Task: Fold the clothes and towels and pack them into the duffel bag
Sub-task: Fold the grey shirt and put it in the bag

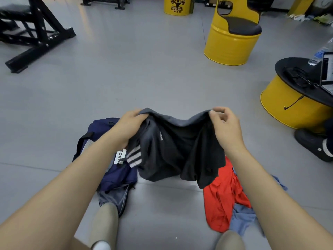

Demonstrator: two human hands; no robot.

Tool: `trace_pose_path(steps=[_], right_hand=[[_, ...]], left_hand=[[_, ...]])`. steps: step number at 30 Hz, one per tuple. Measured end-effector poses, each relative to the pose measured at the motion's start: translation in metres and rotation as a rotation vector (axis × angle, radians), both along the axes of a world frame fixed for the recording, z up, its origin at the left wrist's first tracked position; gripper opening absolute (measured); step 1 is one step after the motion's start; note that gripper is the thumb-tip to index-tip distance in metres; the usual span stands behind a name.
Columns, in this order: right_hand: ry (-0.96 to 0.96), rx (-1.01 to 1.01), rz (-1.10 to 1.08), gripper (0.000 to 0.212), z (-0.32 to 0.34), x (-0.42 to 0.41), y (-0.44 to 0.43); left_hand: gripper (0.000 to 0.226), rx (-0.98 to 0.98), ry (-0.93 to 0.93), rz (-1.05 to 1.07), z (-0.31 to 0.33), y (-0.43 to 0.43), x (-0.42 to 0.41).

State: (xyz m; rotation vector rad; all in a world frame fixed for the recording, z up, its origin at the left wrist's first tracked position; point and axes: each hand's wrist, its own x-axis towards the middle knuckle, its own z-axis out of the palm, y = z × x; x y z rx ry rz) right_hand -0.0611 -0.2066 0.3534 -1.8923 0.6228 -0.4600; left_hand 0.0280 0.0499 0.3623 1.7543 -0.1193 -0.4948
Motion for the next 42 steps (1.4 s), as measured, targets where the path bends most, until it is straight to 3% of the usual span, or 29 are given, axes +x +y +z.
trace_pose_path(steps=[2, 6, 8, 11, 14, 17, 22, 25, 27, 32, 35, 39, 42], right_hand=[[0.003, -0.075, 0.194, 0.045, 0.004, -0.004, 0.016], [0.011, -0.554, 0.757, 0.083, 0.014, -0.020, 0.064], [0.012, -0.800, 0.842, 0.089, 0.012, -0.021, 0.085], [-0.063, -0.893, 0.779, 0.087, 0.007, -0.017, 0.099], [-0.136, -0.848, 0.612, 0.081, 0.000, -0.011, 0.095], [-0.165, -0.798, 0.520, 0.057, -0.006, -0.006, 0.091], [-0.159, -0.785, 0.472, 0.055, -0.010, -0.001, 0.096], [-0.188, -0.790, 0.403, 0.043, -0.008, 0.003, 0.096], [-0.222, -0.678, 0.357, 0.033, -0.003, 0.005, 0.090], [-0.216, -0.383, 0.217, 0.019, 0.008, 0.003, 0.076], [-0.231, -0.230, 0.171, 0.013, 0.015, 0.003, 0.074], [-0.270, 0.030, 0.130, 0.001, 0.027, 0.002, 0.074], [-0.319, 0.190, 0.105, 0.006, 0.036, 0.001, 0.070]], left_hand=[[0.026, -0.113, 0.171, 0.027, -0.002, -0.010, -0.003], [0.030, -0.182, 0.339, -0.015, -0.003, -0.024, -0.009], [0.030, -0.240, 0.396, -0.076, 0.000, -0.024, -0.012], [0.022, -0.357, 0.475, -0.131, 0.009, -0.018, -0.012], [0.043, -0.398, 0.546, -0.178, 0.018, -0.013, -0.009], [0.054, -0.345, 0.506, -0.169, 0.021, -0.011, -0.008], [0.038, -0.171, 0.219, -0.125, 0.021, -0.021, -0.018], [0.038, -0.042, -0.035, -0.114, 0.022, -0.024, -0.022], [0.038, 0.091, -0.254, -0.162, 0.017, -0.019, -0.023], [0.036, 0.295, -0.430, -0.243, 0.004, -0.018, -0.037], [0.027, 0.311, -0.497, -0.250, 0.000, -0.020, -0.046], [0.036, 0.344, -0.482, -0.248, -0.002, -0.029, -0.051], [0.037, 0.437, -0.512, -0.312, -0.011, -0.037, -0.054]])
